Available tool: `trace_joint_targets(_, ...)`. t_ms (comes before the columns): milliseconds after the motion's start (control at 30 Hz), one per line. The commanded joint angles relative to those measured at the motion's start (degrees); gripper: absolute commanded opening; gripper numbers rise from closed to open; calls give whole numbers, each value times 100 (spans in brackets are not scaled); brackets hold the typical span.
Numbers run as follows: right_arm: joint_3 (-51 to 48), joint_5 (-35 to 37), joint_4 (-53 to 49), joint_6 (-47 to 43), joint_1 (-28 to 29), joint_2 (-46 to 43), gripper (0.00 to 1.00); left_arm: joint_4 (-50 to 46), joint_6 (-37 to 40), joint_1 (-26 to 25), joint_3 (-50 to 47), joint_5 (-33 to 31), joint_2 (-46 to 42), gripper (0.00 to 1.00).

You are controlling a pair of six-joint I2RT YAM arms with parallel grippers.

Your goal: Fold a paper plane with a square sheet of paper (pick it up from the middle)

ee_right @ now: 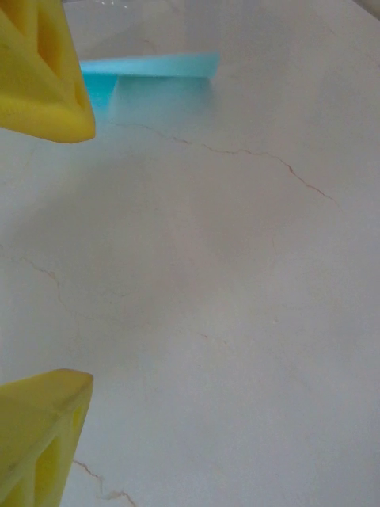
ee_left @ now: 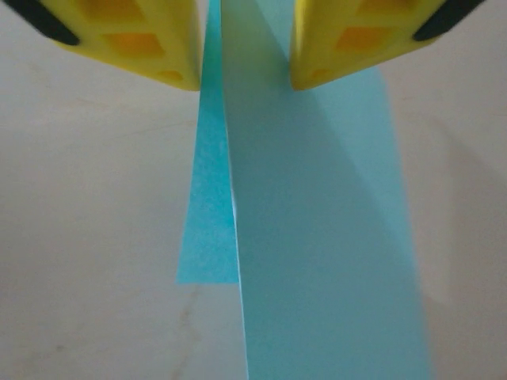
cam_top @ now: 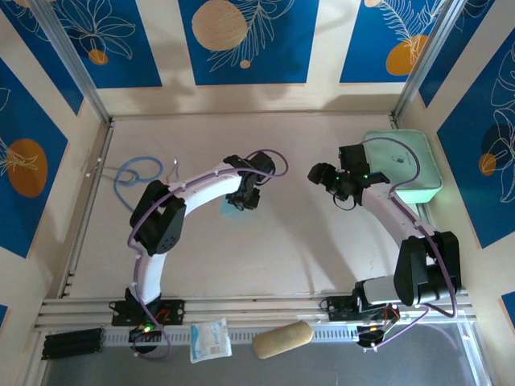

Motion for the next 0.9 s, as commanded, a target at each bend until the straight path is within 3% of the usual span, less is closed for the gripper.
trace_joint_targets(0,-91,-379,-9,23,25,-136,76,577,-123,16,-367,819,-487,42)
trace_joint_targets(267,86,-522,65,173,1133,270,73,2086,-649,550,-2033,1433,-2137,62)
trace_joint_targets(467,524,-694,386,542,2202,1191,68,3021,-1290,1543,-3808,1845,-3401,75)
trace_joint_targets(533,815,-794,452,603,2491,1614,67,3143,-1353,1845,-4249,1877,-3771,83)
trace_joint_targets(667,1420,-882,632,720,2820,2423,64,3217,-1248,2237,-4767,1832,-4283,97)
trace_joint_targets(867,2609,-1151,319,752,2898,3599,62,3451,-1168,2635,-5073,2134,-4476,100)
